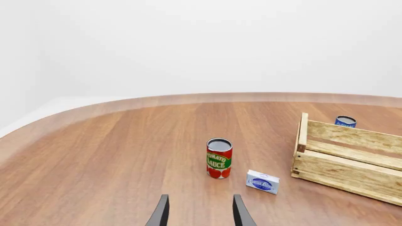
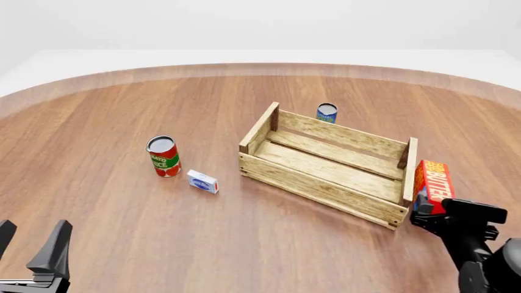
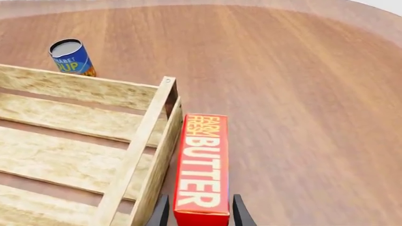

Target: Pick up the butter and put it in the tray.

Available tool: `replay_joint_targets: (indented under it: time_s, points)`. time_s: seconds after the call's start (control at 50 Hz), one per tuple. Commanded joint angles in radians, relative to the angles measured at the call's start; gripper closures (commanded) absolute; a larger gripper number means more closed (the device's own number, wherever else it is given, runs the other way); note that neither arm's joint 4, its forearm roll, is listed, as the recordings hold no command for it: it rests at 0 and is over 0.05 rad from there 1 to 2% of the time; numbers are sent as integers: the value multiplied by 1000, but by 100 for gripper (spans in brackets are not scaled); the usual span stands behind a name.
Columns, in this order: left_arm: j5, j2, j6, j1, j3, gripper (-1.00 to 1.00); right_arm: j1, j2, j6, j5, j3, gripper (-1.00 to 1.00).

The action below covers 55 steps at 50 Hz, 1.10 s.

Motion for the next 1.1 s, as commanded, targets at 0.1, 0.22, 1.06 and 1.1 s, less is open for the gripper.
replay_joint_targets:
  time_s: [0.1,0.22,1.06,1.1]
  points:
    - [0,0,0,0,0,-100,0,42,3,0,-21,-100]
    - [0,0,0,0,0,-100,2,58,5,0,-30,-100]
    - [0,0,0,0,0,-100,-15,65,24,0,-29,100]
    - [0,0,0,0,0,-100,-18,58,21,0,-24,100]
